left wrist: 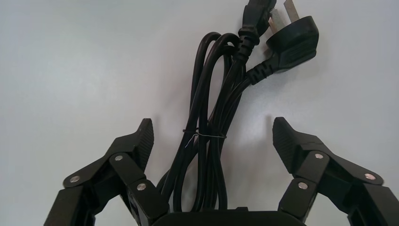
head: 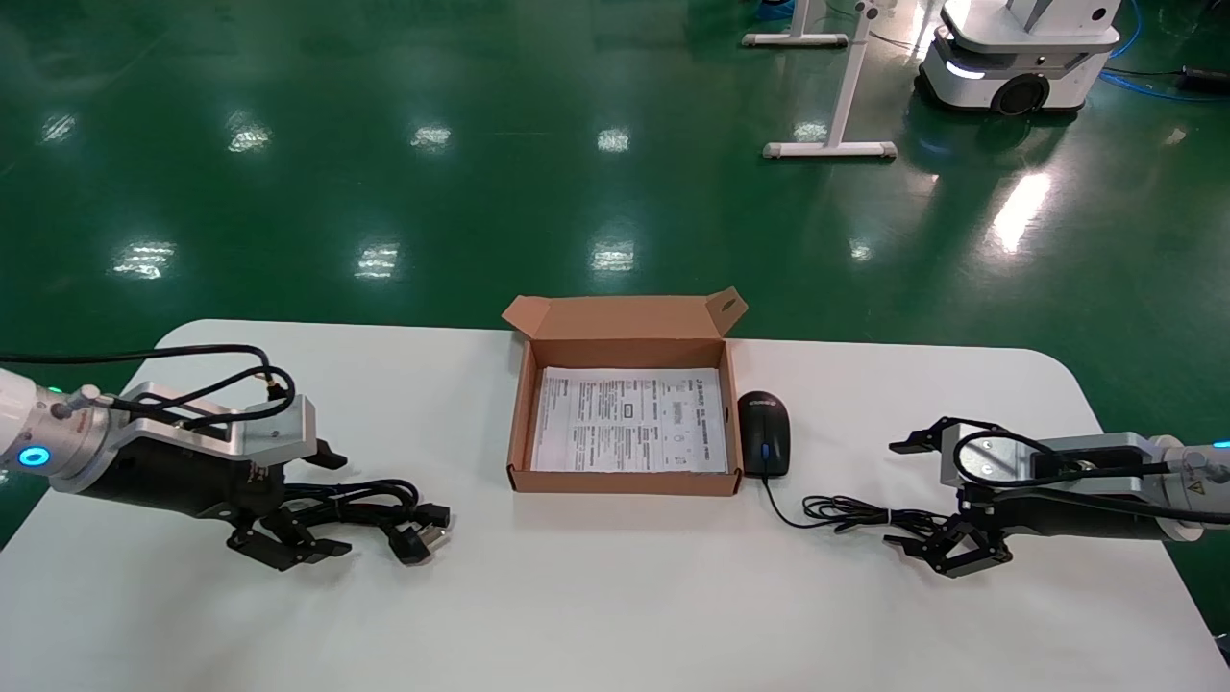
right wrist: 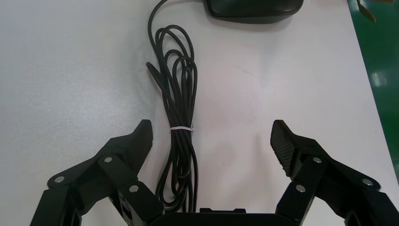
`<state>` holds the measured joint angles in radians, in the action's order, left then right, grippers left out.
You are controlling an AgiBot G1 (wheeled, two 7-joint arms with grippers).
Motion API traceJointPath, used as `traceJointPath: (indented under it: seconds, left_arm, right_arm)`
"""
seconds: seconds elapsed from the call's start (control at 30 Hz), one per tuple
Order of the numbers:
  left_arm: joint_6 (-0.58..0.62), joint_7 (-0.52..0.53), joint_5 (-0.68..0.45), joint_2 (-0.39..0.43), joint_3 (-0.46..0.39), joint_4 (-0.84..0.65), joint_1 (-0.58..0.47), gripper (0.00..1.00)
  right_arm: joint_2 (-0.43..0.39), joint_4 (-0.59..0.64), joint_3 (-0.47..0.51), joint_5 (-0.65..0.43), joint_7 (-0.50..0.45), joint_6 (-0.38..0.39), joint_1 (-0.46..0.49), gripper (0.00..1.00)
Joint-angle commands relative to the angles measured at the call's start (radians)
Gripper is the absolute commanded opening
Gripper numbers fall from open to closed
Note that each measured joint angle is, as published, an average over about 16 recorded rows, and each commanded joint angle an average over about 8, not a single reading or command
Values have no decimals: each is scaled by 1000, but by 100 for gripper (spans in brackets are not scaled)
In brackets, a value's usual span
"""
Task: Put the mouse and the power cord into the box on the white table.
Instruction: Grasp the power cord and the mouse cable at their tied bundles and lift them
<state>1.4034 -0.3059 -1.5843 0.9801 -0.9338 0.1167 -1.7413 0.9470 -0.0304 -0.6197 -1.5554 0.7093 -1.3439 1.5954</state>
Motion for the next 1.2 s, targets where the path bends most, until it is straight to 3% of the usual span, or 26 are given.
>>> traceJointPath:
  seconds: [0.03,1.2]
  left_arm:
    - [0,2,1,-1,0,4,0,0]
    - [32,5,32,-29,22,26,-8,0]
  right_arm:
    - [-1,-5,0,0,1,-1,-1,0]
    - [-7,-31,0,2,9,-1,3,0]
